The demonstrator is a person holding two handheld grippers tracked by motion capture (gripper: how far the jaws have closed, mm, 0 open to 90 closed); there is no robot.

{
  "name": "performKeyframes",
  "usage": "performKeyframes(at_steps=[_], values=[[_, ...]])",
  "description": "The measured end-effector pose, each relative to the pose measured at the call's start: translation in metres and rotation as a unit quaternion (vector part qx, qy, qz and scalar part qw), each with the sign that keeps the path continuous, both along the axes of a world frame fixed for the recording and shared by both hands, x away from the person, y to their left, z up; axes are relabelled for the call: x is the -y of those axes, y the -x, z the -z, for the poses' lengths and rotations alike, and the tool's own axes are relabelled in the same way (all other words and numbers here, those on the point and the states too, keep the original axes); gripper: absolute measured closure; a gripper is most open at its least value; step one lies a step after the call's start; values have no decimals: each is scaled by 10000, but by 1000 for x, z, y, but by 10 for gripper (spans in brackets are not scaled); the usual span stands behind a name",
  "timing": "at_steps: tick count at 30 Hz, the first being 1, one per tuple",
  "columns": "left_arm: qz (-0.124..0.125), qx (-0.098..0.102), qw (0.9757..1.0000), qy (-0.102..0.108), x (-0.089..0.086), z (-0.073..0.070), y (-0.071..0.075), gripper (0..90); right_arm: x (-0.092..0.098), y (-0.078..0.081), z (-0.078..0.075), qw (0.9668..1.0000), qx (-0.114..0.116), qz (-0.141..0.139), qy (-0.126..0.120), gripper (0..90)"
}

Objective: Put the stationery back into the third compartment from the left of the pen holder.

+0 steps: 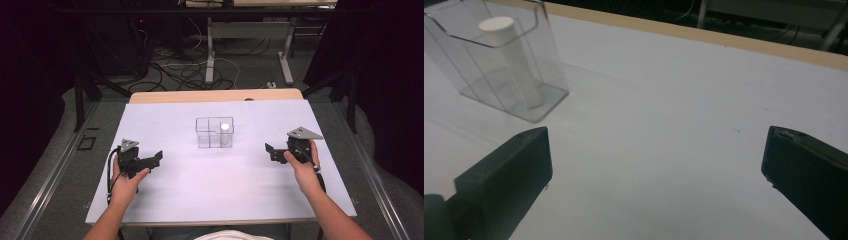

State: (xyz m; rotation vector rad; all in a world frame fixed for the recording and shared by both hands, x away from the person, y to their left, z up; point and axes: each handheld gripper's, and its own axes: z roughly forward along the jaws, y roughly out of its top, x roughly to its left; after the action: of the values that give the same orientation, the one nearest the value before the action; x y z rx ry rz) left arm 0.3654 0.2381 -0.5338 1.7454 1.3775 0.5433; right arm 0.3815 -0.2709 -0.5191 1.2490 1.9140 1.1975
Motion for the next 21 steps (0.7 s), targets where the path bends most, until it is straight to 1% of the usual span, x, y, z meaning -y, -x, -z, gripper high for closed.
performKeyframes(at_steps=[3, 4, 8, 11, 12, 15, 17, 21], values=[[7, 9, 10000, -5, 0, 0, 0, 9, 8, -2, 7, 9999, -36, 137, 90, 0], [7, 8, 10000, -4, 0, 0, 0, 9, 10, -4, 9, 9998, -54, 162, 78, 0], [24, -35, 10000, -4, -1, -1, 0, 9, 18, -6, 19, 9993, -243, 291, 4, 0], [17, -35, 10000, -9, -1, -1, 0, 9, 21, -6, 22, 9988, -285, 389, -12, 0], [16, -30, 10000, -4, -1, -1, 0, 9, 23, -7, 22, 9989, -265, 395, 19, 0], [17, -27, 10000, 5, 0, -1, 0, 9, 24, -6, 24, 9985, -321, 445, -54, 0], [18, -26, 10000, -1, -1, -1, 0, 9, 26, -7, 25, 9984, -328, 469, -24, 0], [18, -14, 10000, 4, -2, -1, 0, 9, 29, -7, 26, 9979, -356, 531, -48, 0]])
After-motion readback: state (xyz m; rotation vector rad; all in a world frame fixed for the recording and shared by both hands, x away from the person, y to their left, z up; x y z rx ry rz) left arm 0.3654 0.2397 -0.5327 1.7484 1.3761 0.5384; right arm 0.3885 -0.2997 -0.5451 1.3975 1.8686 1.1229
